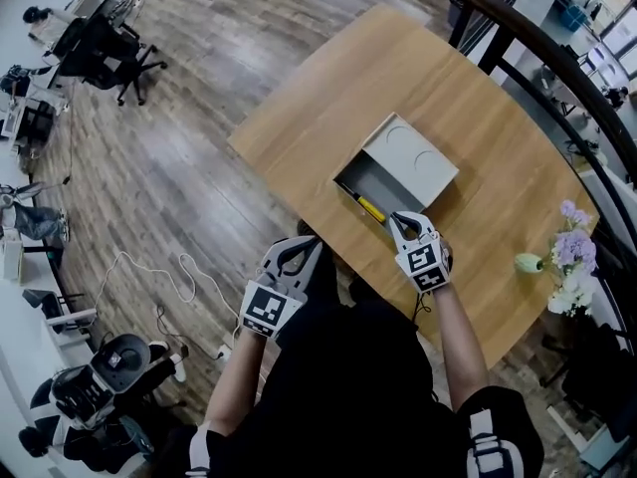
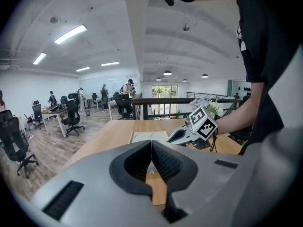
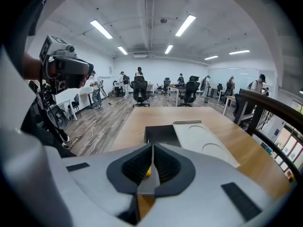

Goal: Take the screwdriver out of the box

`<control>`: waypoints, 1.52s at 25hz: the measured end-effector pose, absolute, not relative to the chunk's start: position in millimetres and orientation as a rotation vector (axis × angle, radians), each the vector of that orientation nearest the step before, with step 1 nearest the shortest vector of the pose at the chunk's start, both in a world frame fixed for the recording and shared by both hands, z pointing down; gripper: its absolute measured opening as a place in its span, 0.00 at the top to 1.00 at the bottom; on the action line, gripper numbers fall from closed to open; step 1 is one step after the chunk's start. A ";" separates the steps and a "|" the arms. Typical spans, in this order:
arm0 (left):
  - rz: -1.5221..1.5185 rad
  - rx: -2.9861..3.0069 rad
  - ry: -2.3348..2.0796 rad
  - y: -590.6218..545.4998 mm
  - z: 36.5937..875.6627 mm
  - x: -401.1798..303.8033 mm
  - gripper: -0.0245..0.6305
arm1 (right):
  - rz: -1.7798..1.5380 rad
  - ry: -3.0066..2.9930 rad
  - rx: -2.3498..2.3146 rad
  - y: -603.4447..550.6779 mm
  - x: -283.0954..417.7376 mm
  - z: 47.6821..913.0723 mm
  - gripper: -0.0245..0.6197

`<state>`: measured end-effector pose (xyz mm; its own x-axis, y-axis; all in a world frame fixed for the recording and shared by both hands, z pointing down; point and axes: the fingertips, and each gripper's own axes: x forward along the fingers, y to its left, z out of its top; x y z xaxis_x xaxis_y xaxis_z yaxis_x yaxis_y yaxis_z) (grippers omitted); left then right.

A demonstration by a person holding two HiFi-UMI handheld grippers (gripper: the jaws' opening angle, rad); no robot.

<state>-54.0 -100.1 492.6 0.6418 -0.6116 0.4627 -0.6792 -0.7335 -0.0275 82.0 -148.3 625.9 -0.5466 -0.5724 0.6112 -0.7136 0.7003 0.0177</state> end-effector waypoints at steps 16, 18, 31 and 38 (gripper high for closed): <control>0.643 2.652 -1.013 -124.5 518.5 -65.7 0.93 | 0.572 -2.169 0.770 -171.3 63.6 703.2 0.81; 0.645 2.648 -0.999 -127.3 522.1 -68.3 0.93 | 0.626 -2.157 0.763 -176.1 60.1 710.4 0.79; 0.643 2.687 -0.876 -165.7 528.0 -73.1 0.93 | 0.755 -2.060 0.600 -183.4 44.1 741.2 0.74; 0.626 2.676 -0.862 -188.4 527.4 -89.0 0.93 | 0.848 -1.948 0.588 -191.1 39.5 753.8 0.73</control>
<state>-89.0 -188.4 527.4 0.7312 -0.4905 0.4741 -0.6028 -0.7899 0.1124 39.5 -191.1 753.8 -0.4786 -0.0653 0.8756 -0.6852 0.6513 -0.3260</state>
